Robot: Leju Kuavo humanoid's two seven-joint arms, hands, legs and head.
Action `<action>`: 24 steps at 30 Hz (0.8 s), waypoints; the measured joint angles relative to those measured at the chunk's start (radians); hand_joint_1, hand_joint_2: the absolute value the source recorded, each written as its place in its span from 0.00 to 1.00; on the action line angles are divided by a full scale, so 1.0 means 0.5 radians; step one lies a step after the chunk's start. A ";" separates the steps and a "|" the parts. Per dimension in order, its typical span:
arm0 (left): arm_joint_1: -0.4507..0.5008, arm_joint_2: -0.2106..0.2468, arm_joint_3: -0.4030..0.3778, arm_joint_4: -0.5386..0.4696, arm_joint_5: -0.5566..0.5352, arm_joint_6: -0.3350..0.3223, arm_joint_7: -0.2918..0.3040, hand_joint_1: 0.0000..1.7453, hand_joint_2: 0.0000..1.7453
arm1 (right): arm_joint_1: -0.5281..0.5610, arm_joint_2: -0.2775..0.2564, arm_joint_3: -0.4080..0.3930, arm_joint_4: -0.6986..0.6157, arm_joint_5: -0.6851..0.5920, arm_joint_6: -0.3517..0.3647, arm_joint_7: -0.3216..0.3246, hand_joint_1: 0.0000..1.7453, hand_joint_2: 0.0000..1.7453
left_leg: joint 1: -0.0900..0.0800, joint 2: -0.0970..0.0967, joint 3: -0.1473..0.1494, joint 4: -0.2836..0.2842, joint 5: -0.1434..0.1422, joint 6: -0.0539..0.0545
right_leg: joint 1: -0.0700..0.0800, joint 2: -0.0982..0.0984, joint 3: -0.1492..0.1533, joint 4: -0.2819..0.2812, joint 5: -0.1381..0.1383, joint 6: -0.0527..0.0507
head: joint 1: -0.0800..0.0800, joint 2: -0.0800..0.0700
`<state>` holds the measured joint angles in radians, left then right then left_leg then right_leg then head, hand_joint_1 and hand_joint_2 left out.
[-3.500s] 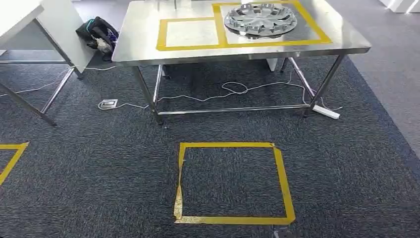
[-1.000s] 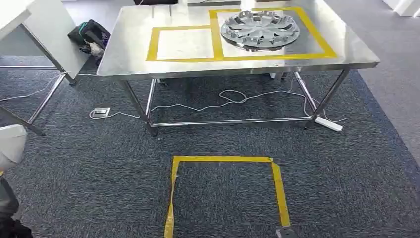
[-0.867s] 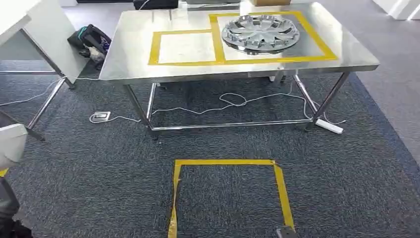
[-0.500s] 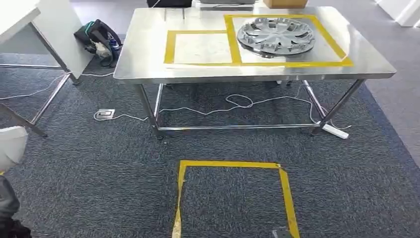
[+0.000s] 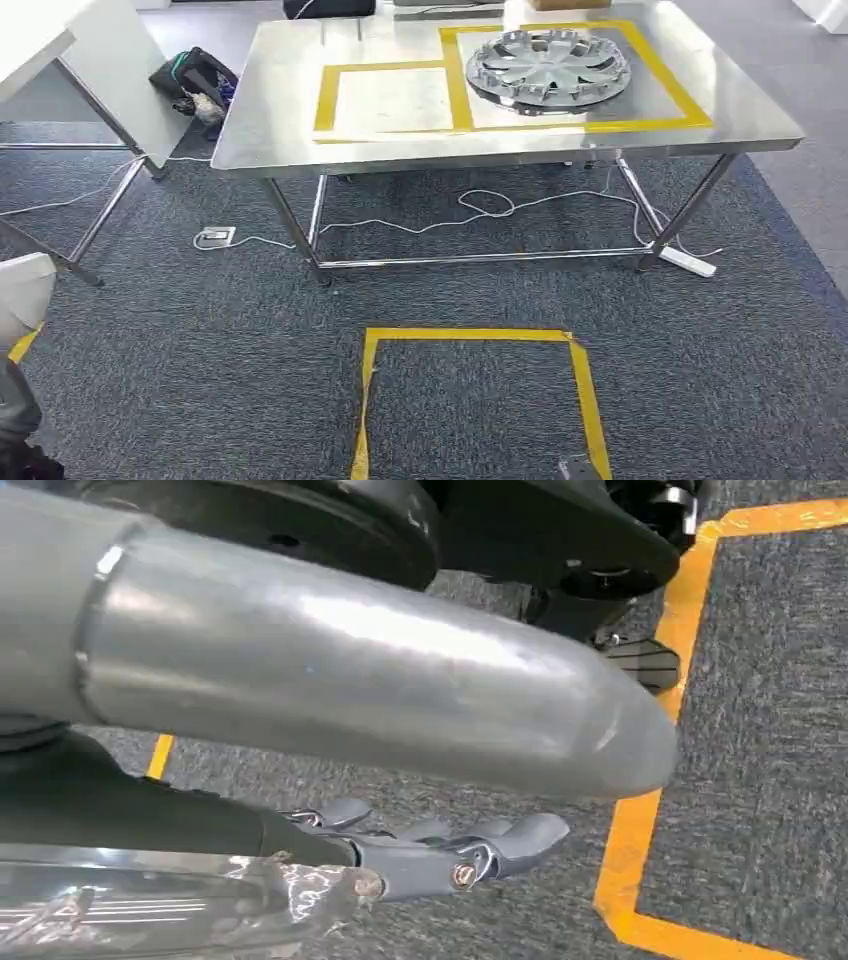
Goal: Take the parts from the cabinet and place them on the table.
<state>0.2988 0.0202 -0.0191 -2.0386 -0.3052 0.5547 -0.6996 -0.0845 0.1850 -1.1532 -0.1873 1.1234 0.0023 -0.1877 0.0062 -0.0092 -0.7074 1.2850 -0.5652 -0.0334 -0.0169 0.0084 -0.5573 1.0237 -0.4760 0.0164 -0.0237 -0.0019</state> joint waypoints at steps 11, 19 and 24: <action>0.003 -0.001 -0.011 0.002 -0.002 0.003 -0.001 1.00 1.00 | -0.005 0.000 0.001 0.000 0.002 -0.001 0.007 0.00 0.00 | 0.001 0.001 0.252 -0.572 0.251 0.104 | 0.011 -0.001 -0.040 0.191 -0.184 0.096 | 0.030 0.000; 0.006 -0.001 -0.021 0.002 -0.002 0.003 -0.001 1.00 1.00 | 0.003 -0.001 0.000 0.000 0.002 0.000 0.008 0.00 0.00 | -0.017 -0.008 0.362 -0.572 0.159 0.103 | 0.032 -0.001 -0.096 0.053 0.065 0.045 | 0.036 0.000; 0.007 -0.002 -0.025 0.001 -0.002 0.006 -0.001 1.00 1.00 | 0.001 0.002 0.000 0.000 0.004 -0.001 0.011 0.00 0.00 | -0.022 -0.010 0.375 -0.576 0.128 0.058 | 0.016 0.002 -0.056 0.000 0.048 0.012 | 0.034 0.001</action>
<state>0.3024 0.0194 -0.0317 -2.0382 -0.3059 0.5577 -0.7000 -0.0842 0.1862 -1.1532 -0.1873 1.1253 0.0019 -0.1823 -0.0050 -0.0142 -0.5198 0.9971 -0.5014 -0.0044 -0.0089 0.0096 -0.5855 1.0235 -0.4520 0.0225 -0.0069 -0.0016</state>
